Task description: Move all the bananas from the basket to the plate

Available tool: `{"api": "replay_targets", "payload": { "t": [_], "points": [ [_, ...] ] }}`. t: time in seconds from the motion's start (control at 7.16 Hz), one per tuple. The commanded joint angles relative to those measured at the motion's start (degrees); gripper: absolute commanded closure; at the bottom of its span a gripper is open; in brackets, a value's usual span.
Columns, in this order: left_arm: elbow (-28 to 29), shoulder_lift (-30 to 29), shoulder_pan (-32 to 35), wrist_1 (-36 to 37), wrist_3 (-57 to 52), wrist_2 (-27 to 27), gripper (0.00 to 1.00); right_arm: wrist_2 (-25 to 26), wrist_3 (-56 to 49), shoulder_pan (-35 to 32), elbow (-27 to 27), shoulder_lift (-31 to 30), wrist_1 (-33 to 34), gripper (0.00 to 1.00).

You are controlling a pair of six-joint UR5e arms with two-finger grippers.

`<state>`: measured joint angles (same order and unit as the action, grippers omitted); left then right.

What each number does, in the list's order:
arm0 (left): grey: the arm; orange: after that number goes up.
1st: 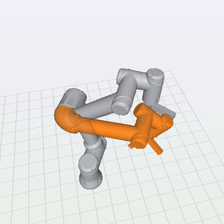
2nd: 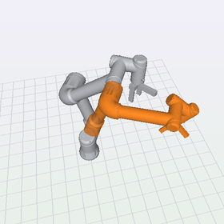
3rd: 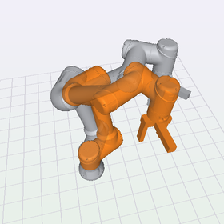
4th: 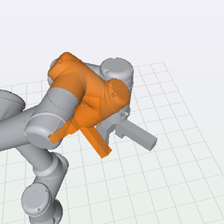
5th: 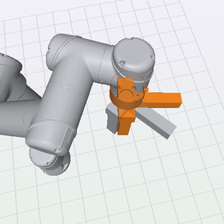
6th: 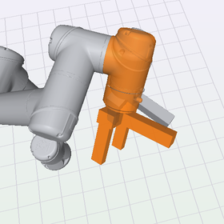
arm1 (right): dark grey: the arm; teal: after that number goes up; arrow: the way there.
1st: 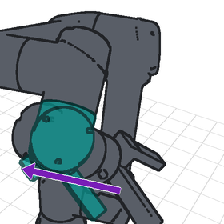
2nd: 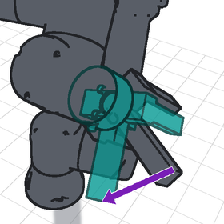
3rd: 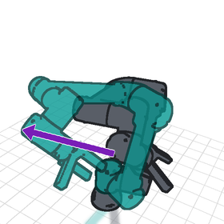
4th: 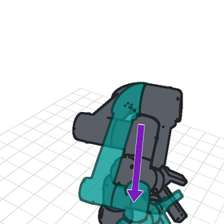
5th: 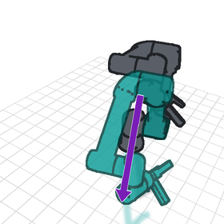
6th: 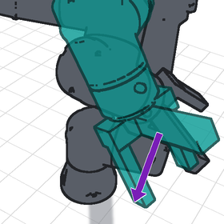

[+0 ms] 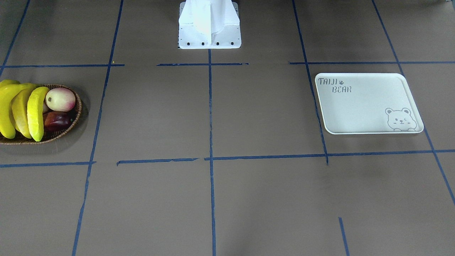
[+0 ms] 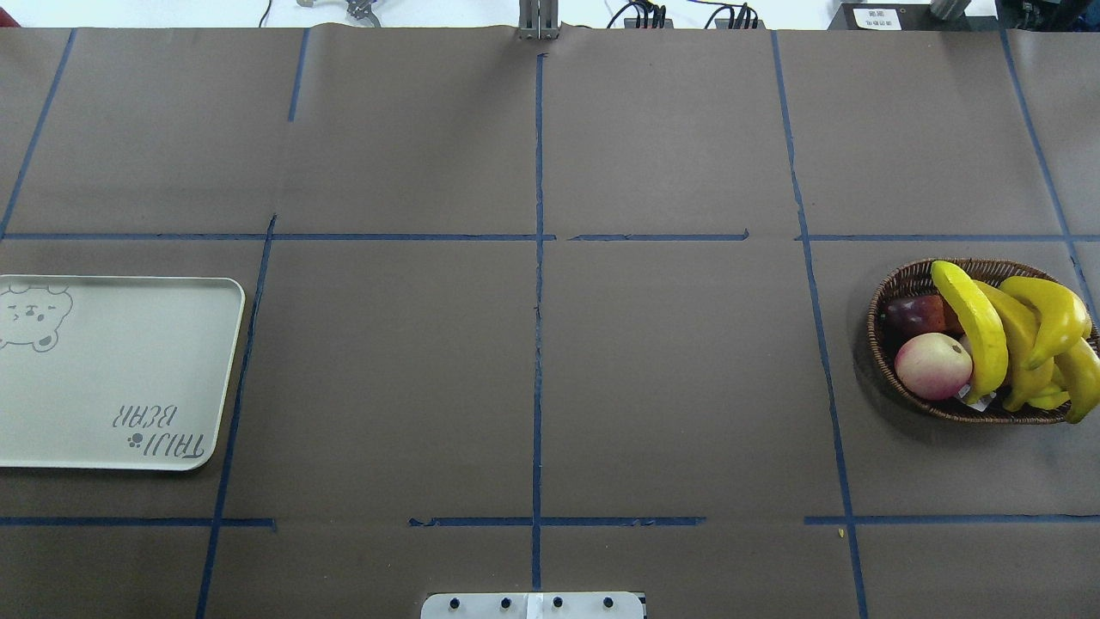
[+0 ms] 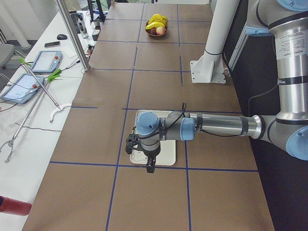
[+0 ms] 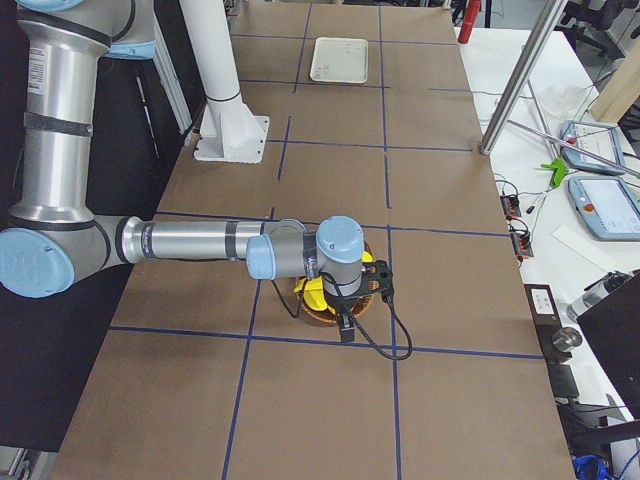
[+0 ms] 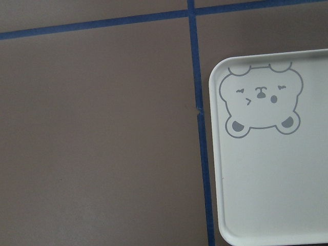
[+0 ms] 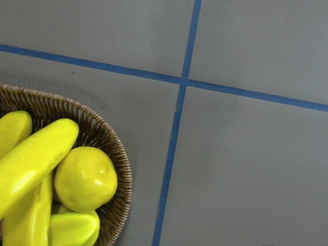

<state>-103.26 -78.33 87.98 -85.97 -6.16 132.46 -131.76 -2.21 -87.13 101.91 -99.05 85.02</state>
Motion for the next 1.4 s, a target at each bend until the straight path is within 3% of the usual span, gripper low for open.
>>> {"api": "replay_targets", "payload": {
  "t": [0.0, 0.42, 0.7, 1.26],
  "points": [
    [0.2, 0.0, 0.0, 0.0, 0.0, 0.1, 0.0, -0.9, 15.3, 4.6, 3.2, 0.2, -4.6, 0.0],
    [0.2, 0.0, 0.0, -0.1, 0.1, 0.2, 0.0, -0.2, 42.9, 13.6, 4.4, 0.2, -14.1, 0.02],
    [0.1, 0.0, 0.0, 0.0, 0.1, 0.2, 0.0, 3.4, 61.3, 19.3, 4.8, -0.4, -18.8, 0.11],
    [0.0, 0.0, 0.0, 0.1, 0.1, 0.3, 0.0, 4.5, 66.0, 22.1, 9.2, -7.7, -18.8, 0.18]
  ]
}}
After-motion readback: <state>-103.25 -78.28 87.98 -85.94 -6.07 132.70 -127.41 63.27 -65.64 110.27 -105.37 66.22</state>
